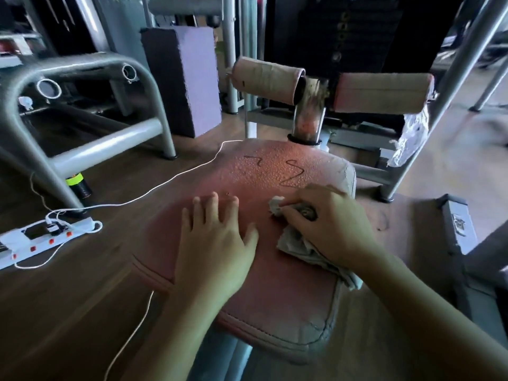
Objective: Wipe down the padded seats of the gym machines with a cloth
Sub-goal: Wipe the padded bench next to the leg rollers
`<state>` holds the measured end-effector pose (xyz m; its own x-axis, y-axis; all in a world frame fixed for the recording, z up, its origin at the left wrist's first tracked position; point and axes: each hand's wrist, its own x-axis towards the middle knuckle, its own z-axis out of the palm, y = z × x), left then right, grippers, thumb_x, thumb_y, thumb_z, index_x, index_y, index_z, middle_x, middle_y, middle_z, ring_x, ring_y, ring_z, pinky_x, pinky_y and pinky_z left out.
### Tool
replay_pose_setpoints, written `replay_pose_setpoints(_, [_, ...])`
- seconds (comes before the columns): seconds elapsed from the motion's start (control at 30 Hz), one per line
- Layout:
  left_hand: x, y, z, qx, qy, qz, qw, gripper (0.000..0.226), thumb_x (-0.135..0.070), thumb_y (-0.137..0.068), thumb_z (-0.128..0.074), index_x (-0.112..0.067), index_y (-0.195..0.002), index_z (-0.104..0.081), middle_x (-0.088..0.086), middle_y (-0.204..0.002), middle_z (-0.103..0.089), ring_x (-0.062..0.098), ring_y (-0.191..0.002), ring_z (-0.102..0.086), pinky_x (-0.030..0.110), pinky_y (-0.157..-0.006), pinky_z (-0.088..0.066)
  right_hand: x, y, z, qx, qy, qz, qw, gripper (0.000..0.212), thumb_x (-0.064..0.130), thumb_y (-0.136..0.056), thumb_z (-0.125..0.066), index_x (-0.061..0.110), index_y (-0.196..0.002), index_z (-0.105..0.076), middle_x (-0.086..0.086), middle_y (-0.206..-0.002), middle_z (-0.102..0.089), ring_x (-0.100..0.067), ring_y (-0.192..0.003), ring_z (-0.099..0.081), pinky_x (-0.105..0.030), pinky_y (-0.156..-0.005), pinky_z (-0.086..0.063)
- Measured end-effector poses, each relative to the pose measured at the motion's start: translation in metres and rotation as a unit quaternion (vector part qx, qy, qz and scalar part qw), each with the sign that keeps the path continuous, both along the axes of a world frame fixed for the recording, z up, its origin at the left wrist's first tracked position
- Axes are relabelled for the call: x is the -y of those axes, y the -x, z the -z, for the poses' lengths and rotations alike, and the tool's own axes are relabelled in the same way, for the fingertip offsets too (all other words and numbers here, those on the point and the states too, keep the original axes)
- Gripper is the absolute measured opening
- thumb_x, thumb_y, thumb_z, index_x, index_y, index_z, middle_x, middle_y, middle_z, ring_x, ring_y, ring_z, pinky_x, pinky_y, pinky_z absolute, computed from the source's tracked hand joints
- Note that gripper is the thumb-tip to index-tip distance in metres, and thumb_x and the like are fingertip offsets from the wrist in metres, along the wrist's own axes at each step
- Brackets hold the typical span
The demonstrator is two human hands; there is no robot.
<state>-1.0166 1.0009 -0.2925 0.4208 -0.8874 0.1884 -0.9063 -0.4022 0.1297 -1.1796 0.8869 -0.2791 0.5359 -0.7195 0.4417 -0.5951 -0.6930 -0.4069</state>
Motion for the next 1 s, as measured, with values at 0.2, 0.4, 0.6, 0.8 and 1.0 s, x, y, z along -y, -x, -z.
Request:
replay_pose_setpoints(0.2, [0.005, -0.003, 0.01, 0.0, 0.059, 0.01, 0.998, 0.068, -0.054, -0.085, -0.031, -0.021, -0.135, -0.062, 0.016, -0.143, -0.057, 0.048, -0.134, -0.047, 0.061, -0.112, -0.036, -0.003, 0.0, 0.006, 0.029, -0.007, 0.028, 0.999, 0.03, 0.058, -0.083, -0.053, 0.042, -0.1, -0.073, 0.024, -0.099, -0.066, -0.003, -0.094, -0.059, -0.035, -0.073, -0.052])
replay_pose_setpoints(0.4, [-0.002, -0.002, 0.009, 0.018, 0.031, 0.013, 0.999, 0.072, -0.062, -0.086, -0.023, -0.031, -0.144, -0.052, 0.006, -0.154, -0.047, 0.039, -0.144, -0.039, 0.056, -0.118, -0.03, -0.001, 0.003, 0.007, 0.034, 0.009, -0.012, 0.999, 0.031, 0.056, -0.084, -0.051, 0.039, -0.099, -0.073, 0.022, -0.098, -0.067, -0.01, -0.092, -0.06, -0.037, -0.072, -0.053])
replay_pose_setpoints(0.6, [-0.005, 0.003, -0.001, -0.007, -0.003, -0.001, 1.0, 0.085, -0.07, -0.077, -0.002, -0.044, -0.153, -0.029, -0.009, -0.166, -0.022, 0.024, -0.154, -0.016, 0.043, -0.125, -0.011, 0.001, 0.01, -0.001, -0.026, 0.001, -0.074, 0.997, 0.044, 0.057, -0.085, -0.042, 0.037, -0.112, -0.069, 0.019, -0.109, -0.064, -0.018, -0.101, -0.059, -0.038, -0.082, -0.052])
replay_pose_setpoints(0.8, [-0.004, 0.007, -0.007, -0.027, -0.029, -0.024, 0.999, 0.09, -0.075, -0.07, 0.001, -0.05, -0.153, -0.023, -0.016, -0.167, -0.014, 0.017, -0.155, -0.01, 0.037, -0.126, -0.008, 0.013, 0.024, 0.0, -0.04, 0.004, -0.145, 0.989, 0.061, 0.069, -0.083, -0.034, 0.037, -0.124, -0.066, 0.016, -0.117, -0.065, -0.021, -0.103, -0.061, -0.026, -0.083, -0.043])
replay_pose_setpoints(1.0, [-0.001, 0.018, -0.016, -0.057, -0.058, -0.066, 0.994, 0.086, -0.075, -0.071, -0.009, -0.05, -0.152, -0.026, -0.017, -0.166, -0.016, 0.016, -0.155, -0.011, 0.039, -0.124, -0.009, 0.009, 0.025, 0.006, 0.021, 0.01, -0.138, 0.99, 0.039, 0.056, -0.089, -0.05, 0.031, -0.106, -0.074, 0.007, -0.103, -0.069, -0.027, -0.096, -0.064, -0.045, -0.08, -0.054])
